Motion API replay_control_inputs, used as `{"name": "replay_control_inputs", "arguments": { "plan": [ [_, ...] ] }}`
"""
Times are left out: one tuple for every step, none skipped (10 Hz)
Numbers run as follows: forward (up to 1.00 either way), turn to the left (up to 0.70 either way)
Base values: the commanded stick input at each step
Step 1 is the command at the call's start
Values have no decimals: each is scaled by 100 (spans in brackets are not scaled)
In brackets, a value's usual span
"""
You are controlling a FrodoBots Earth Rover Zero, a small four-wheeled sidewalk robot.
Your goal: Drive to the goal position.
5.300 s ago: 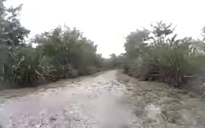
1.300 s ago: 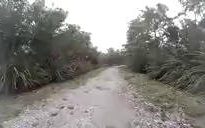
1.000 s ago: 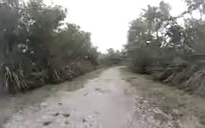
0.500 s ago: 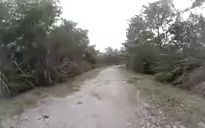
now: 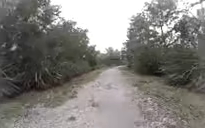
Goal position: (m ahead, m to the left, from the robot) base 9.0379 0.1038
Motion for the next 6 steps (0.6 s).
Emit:
{"name": "replay_control_inputs", "arguments": {
  "plan": [
    [70,0],
    [70,0],
    [70,0],
    [70,0],
    [70,0],
    [70,0]
  ]
}}
